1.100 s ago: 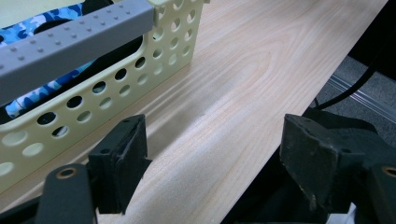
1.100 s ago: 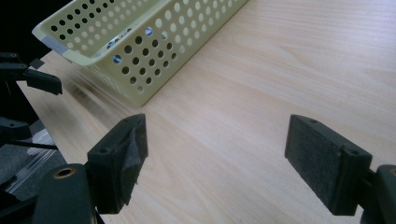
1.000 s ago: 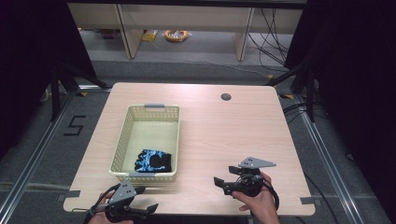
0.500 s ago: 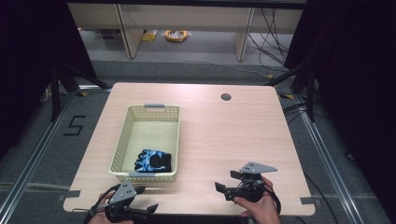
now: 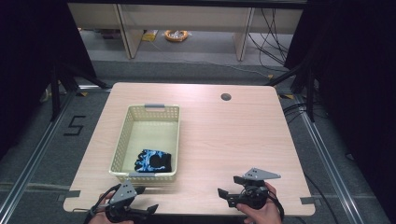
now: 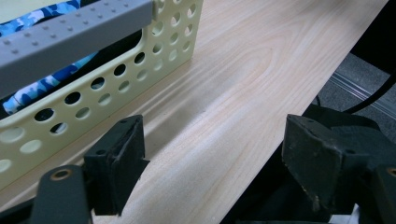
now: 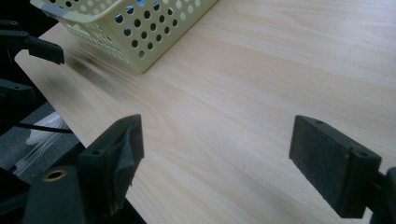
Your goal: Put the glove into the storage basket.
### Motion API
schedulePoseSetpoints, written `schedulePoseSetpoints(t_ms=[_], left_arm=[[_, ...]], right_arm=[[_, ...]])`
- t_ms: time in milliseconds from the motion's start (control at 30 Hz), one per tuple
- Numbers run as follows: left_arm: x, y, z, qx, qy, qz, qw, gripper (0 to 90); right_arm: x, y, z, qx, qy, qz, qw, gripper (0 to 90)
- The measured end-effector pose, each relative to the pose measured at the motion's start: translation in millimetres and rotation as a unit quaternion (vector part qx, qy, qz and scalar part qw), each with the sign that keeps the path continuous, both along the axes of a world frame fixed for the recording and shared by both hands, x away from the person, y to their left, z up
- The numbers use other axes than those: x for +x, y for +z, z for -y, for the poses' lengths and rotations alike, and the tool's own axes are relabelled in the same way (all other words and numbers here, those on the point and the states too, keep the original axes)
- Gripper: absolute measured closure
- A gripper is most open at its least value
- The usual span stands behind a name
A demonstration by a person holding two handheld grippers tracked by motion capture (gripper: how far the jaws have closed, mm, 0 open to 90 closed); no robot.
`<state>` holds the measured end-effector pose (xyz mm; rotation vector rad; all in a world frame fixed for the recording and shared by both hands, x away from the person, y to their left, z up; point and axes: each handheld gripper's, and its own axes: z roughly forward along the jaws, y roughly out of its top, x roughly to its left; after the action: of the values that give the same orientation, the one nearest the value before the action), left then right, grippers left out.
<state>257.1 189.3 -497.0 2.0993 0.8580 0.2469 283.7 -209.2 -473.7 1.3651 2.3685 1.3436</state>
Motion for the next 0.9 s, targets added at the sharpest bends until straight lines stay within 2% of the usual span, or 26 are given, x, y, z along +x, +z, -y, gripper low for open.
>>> schedulePoseSetpoints(t_ms=[33,67,133,167,200,233,267,300,333,367,400,433,467,533,567,600,667,700,733,767,800,833,867,900], left_arm=[[-2.1,-2.6,4.4,-0.03,0.016,-0.003,0.9994,20.5],[-1.4,-2.2,3.6,-0.021,0.007,0.005,0.9997,20.4],[-1.3,-2.2,3.3,-0.013,0.005,0.006,0.9999,19.9],[-0.7,-1.5,2.2,-0.004,-0.002,0.002,1.0,19.8],[-0.2,-1.3,1.3,0.005,-0.005,0.003,1.0,18.7],[-1.0,-2.2,2.7,-0.004,0.001,0.004,1.0,18.2],[-0.5,-1.9,1.8,0.004,-0.001,0.006,1.0,18.1],[-1.1,-2.4,3.0,-0.006,0.001,0.004,1.0,18.0],[-0.8,-2.4,2.7,-0.003,0.001,0.005,1.0,17.9],[-0.9,-2.4,2.7,-0.003,-0.001,0.004,1.0,17.8],[-1.2,-3.0,3.7,-0.009,0.003,0.004,1.0,17.7],[-0.1,-2.8,2.2,0.005,-0.002,0.006,1.0,17.6],[-0.4,-2.7,2.5,0.005,0.001,-0.008,1.0,17.4],[-2.5,-5.4,6.8,-0.022,0.016,-0.004,0.9996,17.4],[-2.1,-4.9,5.8,-0.014,0.01,-0.003,0.9998,17.4],[-1.8,-4.5,5.4,-0.008,0.004,0.001,1.0,17.4],[-1.6,-5.0,5.1,0.0,-0.001,0.0,1.0,17.4],[-0.5,-5.1,3.9,0.014,-0.006,0.002,0.9999,17.4],[-1.6,-6.0,5.0,0.011,0.002,-0.007,0.9999,17.4],[-1.5,-6.5,5.7,0.007,0.001,-0.007,1.0,17.4],[-2.3,-7.4,7.7,-0.008,0.004,-0.003,1.0,17.4],[-2.0,-6.6,6.5,0.0,-0.002,-0.004,1.0,17.4],[-1.9,-6.2,6.3,0.001,-0.004,-0.004,1.0,17.4],[-1.8,-6.2,6.3,0.002,-0.005,-0.003,1.0,17.4]], right_arm=[[0.5,-0.9,2.0,-0.009,0.003,0.012,0.9999,17.5],[-1.4,-0.8,1.3,-0.003,0.0,0.008,1.0,17.2],[-3.2,-2.4,1.7,0.003,-0.001,0.008,1.0,17.0],[-3.5,-2.5,4.1,-0.007,0.003,0.011,0.9999,17.0],[-5.5,-3.1,3.2,0.001,-0.003,0.006,1.0,16.9],[-3.9,-4.6,5.4,-0.006,0.01,0.016,0.9998,16.8],[-5.9,-4.7,6.6,-0.014,0.004,0.019,0.9997,16.3],[-6.8,-4.9,7.4,-0.022,0.004,0.023,0.9995,16.2],[-8.1,-5.7,7.7,-0.021,0.003,0.028,0.9994,16.2],[-10.6,-5.2,7.3,-0.022,0.003,0.016,0.9996,16.2],[-10.5,-6.8,8.0,-0.022,0.007,0.025,0.9994,16.2],[-12.0,-6.6,8.6,-0.03,0.005,0.024,0.9992,16.3],[-14.7,-7.1,7.2,-0.03,0.0,0.01,0.9995,16.3],[-15.4,-9.2,9.1,-0.039,0.006,0.015,0.9991,16.4],[-17.3,-9.1,9.2,-0.045,-0.001,0.014,0.9989,16.6],[-18.1,-10.7,8.8,-0.04,0.001,0.008,0.9992,16.7],[-20.0,-11.8,9.2,-0.043,0.0,0.017,0.9989,16.7],[-23.1,-11.2,7.9,-0.041,-0.004,0.0,0.9992,16.7],[-22.8,-12.5,8.9,-0.045,-0.002,0.011,0.9989,16.8],[-24.4,-12.5,9.5,-0.047,0.0,0.012,0.9988,17.0],[-25.1,-13.9,8.8,-0.042,0.002,0.008,0.9991,17.0],[-27.3,-13.3,8.8,-0.047,-0.001,0.002,0.9989,17.1],[-27.8,-13.6,9.5,-0.054,-0.002,0.012,0.9984,17.1],[-28.7,-14.7,8.6,-0.047,0.0,0.013,0.9988,17.2]])
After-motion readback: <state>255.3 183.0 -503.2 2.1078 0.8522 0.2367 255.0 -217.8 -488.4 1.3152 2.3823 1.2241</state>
